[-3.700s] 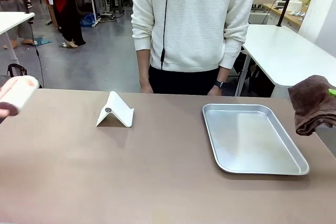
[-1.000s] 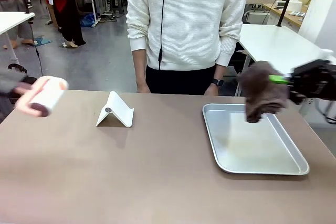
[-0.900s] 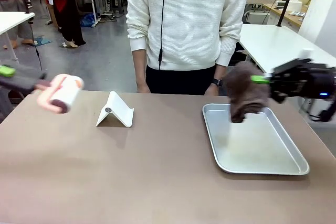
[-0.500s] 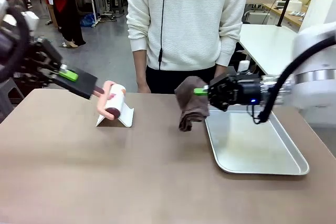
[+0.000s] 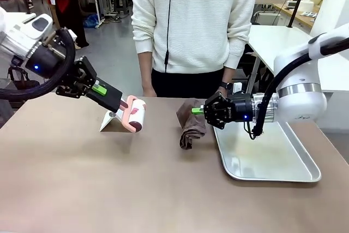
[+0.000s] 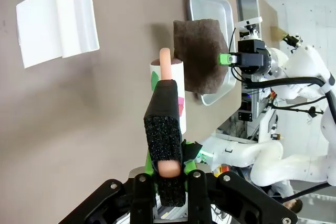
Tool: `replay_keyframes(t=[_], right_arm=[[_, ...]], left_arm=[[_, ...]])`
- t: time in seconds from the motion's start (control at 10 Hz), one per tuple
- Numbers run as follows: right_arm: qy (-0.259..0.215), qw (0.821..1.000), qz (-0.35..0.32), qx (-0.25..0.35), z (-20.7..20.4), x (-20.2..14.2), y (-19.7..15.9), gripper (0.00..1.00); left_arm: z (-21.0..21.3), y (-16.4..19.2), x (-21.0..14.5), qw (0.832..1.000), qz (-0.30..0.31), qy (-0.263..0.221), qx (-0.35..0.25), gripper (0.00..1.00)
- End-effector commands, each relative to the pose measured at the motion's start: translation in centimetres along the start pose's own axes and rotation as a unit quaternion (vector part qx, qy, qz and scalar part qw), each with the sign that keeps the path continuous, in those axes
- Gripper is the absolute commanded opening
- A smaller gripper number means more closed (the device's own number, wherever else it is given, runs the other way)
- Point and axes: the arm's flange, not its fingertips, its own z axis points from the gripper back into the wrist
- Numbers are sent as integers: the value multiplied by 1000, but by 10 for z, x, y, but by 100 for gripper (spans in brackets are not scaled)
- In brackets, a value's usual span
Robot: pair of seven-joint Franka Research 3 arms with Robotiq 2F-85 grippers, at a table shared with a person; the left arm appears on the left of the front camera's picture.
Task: Clean the surface of the table.
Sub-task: Return the Lint Roller and towel to their original positions.
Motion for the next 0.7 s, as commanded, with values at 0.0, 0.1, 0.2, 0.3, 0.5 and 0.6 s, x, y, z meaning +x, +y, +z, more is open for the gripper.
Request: replay_keyframes(t=[0.0,0.1,0.2,0.3,0.5,0.6], right_arm=[[5,1000,7,1,-4,-5,7,7],[5,1000,7,1,-4,-5,7,7],[5,1000,7,1,-4,-5,7,7],[3,1000,3,0,-3,-2,2,7],[1,999,31,-19,-26,8,6,7],[15,999,24,-19,-31,10,1,7]], left_arm=[[15,-6,-13,1000,-4,-7,-3,22],[15,-6,-13,1000,-4,-7,-3,22],[15,-6,-13,1000,-4,-7,-3,22],[13,-5,-5,1000,-7,-11,-2,22],[-5,-24,16,999,-24,-18,38,22],[-9,-28,27,998,-21,-33,58,22]])
